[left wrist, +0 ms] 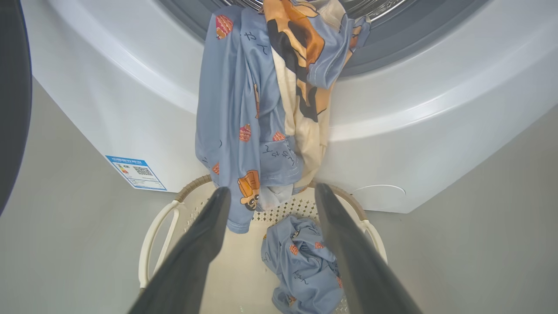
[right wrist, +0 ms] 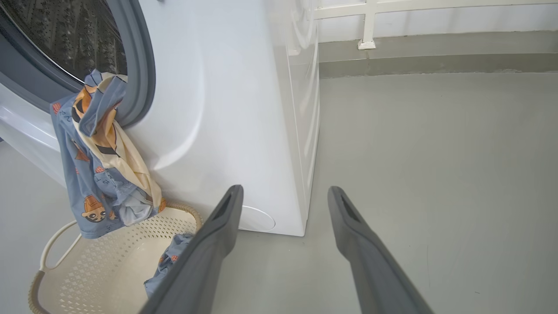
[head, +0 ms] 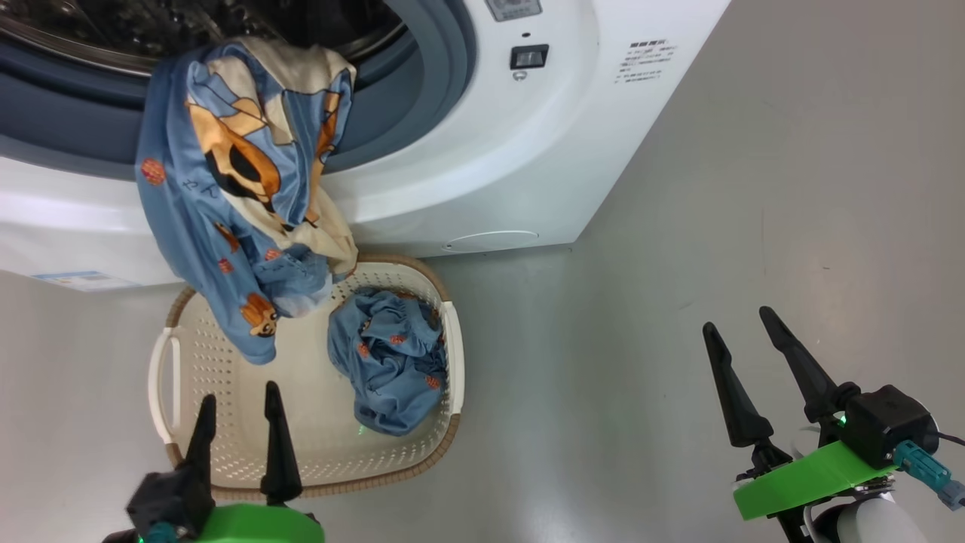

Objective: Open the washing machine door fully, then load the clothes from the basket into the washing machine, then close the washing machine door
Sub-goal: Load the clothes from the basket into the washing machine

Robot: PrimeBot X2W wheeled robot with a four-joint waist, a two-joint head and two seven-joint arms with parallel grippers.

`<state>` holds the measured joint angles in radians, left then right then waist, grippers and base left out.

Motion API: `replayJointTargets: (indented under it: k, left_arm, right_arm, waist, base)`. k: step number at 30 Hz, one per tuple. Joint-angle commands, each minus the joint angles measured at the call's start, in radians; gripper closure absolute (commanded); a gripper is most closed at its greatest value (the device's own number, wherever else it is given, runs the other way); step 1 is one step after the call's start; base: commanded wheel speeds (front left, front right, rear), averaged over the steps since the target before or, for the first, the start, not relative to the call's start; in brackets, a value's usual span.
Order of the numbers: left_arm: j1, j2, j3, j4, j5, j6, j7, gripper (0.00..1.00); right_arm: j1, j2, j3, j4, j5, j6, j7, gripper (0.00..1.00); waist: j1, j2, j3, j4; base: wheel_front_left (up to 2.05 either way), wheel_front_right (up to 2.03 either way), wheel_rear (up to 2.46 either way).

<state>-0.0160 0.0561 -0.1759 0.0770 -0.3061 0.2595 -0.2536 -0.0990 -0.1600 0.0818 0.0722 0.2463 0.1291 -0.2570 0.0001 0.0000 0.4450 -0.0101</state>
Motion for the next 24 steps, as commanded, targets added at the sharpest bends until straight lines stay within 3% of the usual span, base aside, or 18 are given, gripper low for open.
replayJointTargets:
  k: [1, 12, 24]
  left_arm:
    - [-0.007, 0.011, 0.039, -0.028, -0.031, -0.007, 0.0, 0.0]
    - [-0.122, 0.009, 0.078, 0.069, -0.114, -0.079, -0.006, 0.0]
    - [-0.333, 0.026, 0.15, 0.361, -0.13, -0.162, -0.008, 0.0]
  right_arm:
    - [0.008, -0.005, 0.027, -0.025, -0.009, 0.002, -0.005, 0.0]
    - [-0.011, -0.003, 0.029, -0.033, -0.002, 0.002, -0.005, 0.0]
    - [-0.042, -0.012, 0.028, -0.039, 0.005, 0.002, -0.005, 0.0]
  waist:
    - [-0.0001, 0.0, 0.009, -0.007]
    - [-0.0001, 0.0, 0.057, -0.033]
    - [-0.0001, 0.0, 0.145, -0.063]
  base:
    - [0.0, 0.0, 0.0]
    - [0.0, 0.0, 0.0]
    - [0.0, 0.0, 0.0]
